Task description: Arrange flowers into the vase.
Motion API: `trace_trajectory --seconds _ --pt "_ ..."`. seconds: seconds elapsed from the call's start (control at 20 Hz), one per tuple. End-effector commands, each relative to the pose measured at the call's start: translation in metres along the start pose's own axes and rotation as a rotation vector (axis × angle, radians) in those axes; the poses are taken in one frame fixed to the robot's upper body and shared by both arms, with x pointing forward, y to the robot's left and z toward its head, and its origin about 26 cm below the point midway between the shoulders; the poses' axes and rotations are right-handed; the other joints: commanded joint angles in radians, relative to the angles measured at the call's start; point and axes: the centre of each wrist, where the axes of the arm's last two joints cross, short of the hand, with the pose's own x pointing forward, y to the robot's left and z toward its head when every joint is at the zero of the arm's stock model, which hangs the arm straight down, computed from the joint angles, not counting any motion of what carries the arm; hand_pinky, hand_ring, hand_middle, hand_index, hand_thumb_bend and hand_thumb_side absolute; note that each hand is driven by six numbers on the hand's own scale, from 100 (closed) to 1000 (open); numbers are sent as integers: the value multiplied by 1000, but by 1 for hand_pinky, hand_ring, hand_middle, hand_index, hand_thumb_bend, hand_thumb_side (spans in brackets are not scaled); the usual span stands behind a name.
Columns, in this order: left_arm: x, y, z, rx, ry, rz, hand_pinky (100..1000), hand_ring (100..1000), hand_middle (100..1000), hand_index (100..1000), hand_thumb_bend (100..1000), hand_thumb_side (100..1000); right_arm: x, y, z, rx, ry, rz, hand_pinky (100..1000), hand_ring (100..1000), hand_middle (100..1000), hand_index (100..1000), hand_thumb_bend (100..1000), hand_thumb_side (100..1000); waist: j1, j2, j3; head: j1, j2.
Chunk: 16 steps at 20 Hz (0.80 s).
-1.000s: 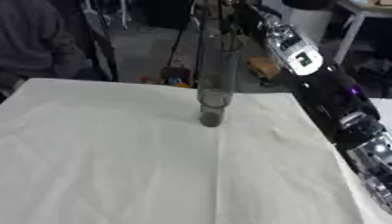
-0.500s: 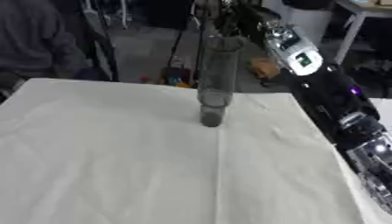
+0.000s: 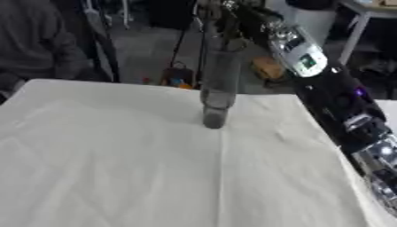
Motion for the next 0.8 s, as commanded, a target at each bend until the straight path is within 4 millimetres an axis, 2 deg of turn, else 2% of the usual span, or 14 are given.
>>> trace_trajectory --seconds 0.05,0.2,0.25,0.3,0.35,0.5,0.55,0.6,0.65,0.8 --pt "6 6 -4 5 -25 -27 658 720 673 715 567 740 16 -18 8 -53 -59 102 959 795 701 757 100 1000 5 -12 0 0 -4" --pt "6 6 -3 5 -25 -27 658 720 673 715 568 740 19 -17 9 -53 -86 162 964 801 713 796 100 1000 5 -12 1 -1 -5" --pt "6 6 -3 5 -24 -27 658 720 673 715 568 740 20 -17 9 -51 -92 179 971 810 735 848 100 1000 6 -12 1 -1 -5" --pt "6 6 -3 5 -24 -27 658 719 672 715 568 740 20 -17 9 -48 -97 196 976 815 743 859 100 1000 6 -12 1 -1 -5" --pt "6 6 -3 5 -23 -27 658 719 672 715 569 740 21 -17 9 -45 -99 211 1000 854 789 905 100 986 6 -12 1 -1 -4" --pt "6 6 -3 5 -23 -27 658 719 672 715 569 740 21 -17 10 -35 -106 266 1000 976 900 955 100 950 6 -12 0 0 -4" --pt "6 6 -3 5 -22 -27 658 719 672 715 569 740 20 -17 10 -32 -106 286 1000 1000 949 973 146 915 6 -11 0 0 -4" --pt "5 6 -3 5 -22 -27 658 719 672 715 569 740 20 -17 10 -29 -106 304 1000 1000 960 975 156 909 6 -11 0 0 -4" --pt "5 6 -3 5 -22 -27 658 719 672 715 569 740 19 -17 10 -24 -102 322 1000 1000 967 978 252 849 6 -11 0 0 -4" --pt "5 6 -3 7 -21 -27 657 719 672 715 570 740 16 -17 9 -11 -87 359 1000 1000 976 982 317 814 7 -11 1 1 -4"
